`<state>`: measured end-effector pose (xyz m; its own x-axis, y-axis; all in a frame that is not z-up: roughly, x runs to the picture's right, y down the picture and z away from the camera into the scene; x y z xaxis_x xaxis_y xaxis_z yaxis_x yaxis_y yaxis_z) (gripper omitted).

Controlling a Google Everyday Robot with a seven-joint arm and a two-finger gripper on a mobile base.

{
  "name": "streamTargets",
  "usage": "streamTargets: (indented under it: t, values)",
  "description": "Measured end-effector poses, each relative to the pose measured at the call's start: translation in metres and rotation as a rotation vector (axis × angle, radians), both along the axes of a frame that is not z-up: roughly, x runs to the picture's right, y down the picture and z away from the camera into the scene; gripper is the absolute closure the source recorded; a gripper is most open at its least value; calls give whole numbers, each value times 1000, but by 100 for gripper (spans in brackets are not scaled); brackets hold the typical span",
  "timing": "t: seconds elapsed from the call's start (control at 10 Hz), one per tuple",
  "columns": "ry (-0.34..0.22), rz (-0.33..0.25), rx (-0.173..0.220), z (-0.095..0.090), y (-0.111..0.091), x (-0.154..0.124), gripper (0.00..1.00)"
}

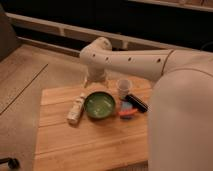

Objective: Move the arm in a circular motion

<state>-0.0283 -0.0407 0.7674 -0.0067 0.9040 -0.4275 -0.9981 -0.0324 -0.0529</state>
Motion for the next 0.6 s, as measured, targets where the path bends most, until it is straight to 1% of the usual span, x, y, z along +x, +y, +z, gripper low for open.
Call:
streamTargets:
  t: [0.1, 0.2, 0.6]
  values:
    - [8, -2, 20, 2, -13, 10, 35]
    - [8, -1, 27, 3, -19, 13, 35]
    - [8, -6, 26, 3, -17, 12, 35]
